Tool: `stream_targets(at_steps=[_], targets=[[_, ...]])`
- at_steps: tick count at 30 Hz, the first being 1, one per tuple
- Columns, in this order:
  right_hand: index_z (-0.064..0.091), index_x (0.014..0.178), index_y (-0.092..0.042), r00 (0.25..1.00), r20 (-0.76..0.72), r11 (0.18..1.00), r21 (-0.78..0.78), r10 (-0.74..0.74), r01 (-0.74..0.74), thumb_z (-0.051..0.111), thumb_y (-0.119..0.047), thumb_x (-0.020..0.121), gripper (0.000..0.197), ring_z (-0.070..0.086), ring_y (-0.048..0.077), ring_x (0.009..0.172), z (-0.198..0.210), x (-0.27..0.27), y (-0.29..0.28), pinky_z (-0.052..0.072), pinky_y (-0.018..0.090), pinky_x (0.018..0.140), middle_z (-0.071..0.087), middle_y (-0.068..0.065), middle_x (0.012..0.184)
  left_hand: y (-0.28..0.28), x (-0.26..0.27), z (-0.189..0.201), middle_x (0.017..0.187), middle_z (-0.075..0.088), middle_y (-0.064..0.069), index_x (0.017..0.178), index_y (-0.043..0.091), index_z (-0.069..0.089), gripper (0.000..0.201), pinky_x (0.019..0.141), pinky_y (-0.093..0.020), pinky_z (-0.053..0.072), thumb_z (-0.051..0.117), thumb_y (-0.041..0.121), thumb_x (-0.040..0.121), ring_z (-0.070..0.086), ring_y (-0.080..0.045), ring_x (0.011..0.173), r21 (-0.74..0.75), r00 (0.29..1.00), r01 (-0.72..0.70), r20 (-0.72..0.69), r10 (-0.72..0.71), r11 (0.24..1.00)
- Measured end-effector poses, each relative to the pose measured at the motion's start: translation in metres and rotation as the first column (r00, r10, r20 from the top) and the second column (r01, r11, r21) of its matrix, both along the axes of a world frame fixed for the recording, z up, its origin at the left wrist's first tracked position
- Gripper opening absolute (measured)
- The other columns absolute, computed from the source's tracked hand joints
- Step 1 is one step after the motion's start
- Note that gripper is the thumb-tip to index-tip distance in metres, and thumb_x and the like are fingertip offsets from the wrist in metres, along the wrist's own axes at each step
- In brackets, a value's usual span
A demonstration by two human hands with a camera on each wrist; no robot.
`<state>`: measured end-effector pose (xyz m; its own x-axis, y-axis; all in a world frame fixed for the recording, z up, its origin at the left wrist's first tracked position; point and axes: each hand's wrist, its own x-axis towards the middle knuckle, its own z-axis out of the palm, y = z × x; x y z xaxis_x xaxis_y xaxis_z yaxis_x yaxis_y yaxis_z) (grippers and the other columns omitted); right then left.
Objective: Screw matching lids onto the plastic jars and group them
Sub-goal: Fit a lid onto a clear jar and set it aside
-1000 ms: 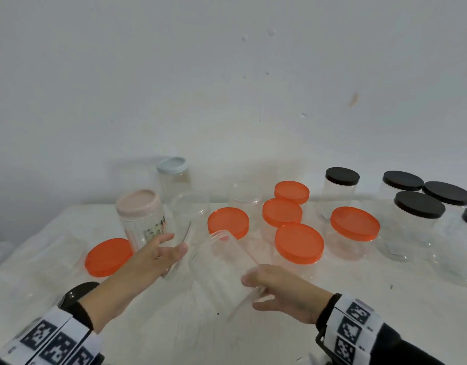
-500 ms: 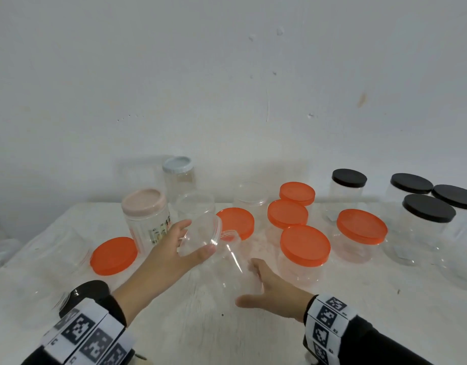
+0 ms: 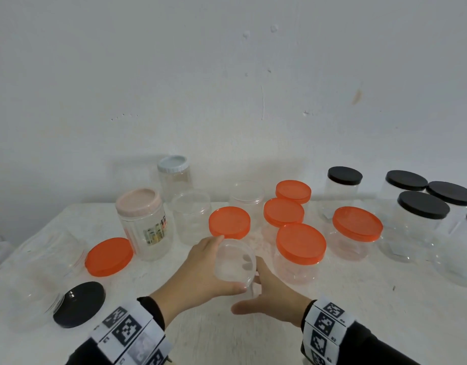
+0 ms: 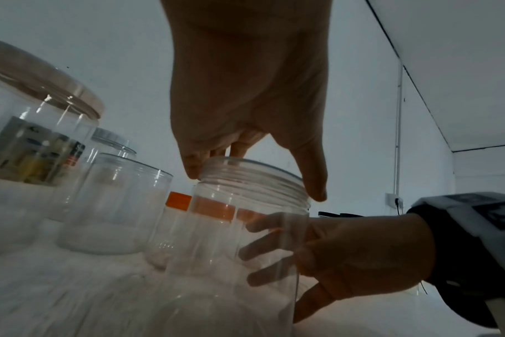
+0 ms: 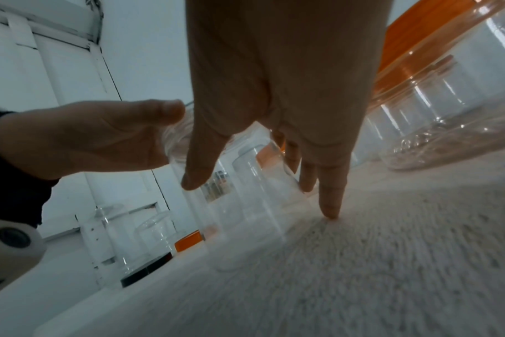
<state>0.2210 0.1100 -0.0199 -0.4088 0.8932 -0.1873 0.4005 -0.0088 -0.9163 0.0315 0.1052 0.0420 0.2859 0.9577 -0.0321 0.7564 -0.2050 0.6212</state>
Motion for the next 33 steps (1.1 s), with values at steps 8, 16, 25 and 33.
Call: stream_targets(at_steps=[8,16,25,33], targets=[[0.014,0.133,-0.049,0.999,0.022,0.999,0.021,0.024,-0.024,0.085,-0.046,0.064,0.099,0.031,0.004,0.127,0.0,-0.001,0.001,0.035,0.019,0.093,0.029,-0.038,0.127,-0.005,0.0,-0.008,0.154,0.017,0.013,0.152,0.026,0.01,0.118,0.112,-0.023,0.023,0.078,0.061,0.063,0.018,-0.007,0.14,0.008,1.0,-0.022,0.021,0.022,1.0],[-0.005,0.15,-0.04,0.974,0.2,0.988,0.093,0.102,-0.122,0.087,-0.049,0.055,0.133,0.019,0.003,0.138,0.047,0.007,0.008,0.025,0.022,0.106,0.016,-0.022,0.149,-0.004,-0.032,-0.024,0.147,0.018,0.024,0.148,0.039,-0.019,0.143,0.098,-0.012,0.029,0.09,0.048,0.055,0.025,0.003,0.126,-0.29,0.948,0.018,0.308,0.076,0.957],[0.01,0.152,-0.034,0.565,0.764,0.854,0.036,0.312,-0.52,0.081,-0.038,0.072,0.107,0.021,0.022,0.137,0.108,-0.046,0.024,0.034,0.048,0.109,0.019,-0.007,0.151,-0.004,-0.021,-0.039,0.122,0.041,0.028,0.117,0.048,0.032,0.079,0.077,0.004,0.038,0.083,0.007,0.072,0.04,0.032,0.103,-0.215,0.886,0.141,0.462,-0.026,0.966],[0.016,0.149,-0.043,0.379,0.868,0.843,-0.078,0.32,-0.532,0.084,-0.039,0.067,0.106,0.034,0.028,0.128,0.123,-0.059,0.031,0.045,0.052,0.097,0.028,-0.004,0.139,-0.001,-0.024,-0.051,0.121,0.036,0.038,0.117,0.054,0.03,0.082,0.08,0.004,0.037,0.084,0.013,0.071,0.037,0.035,0.102,-0.234,0.862,0.15,0.507,-0.011,0.961]])
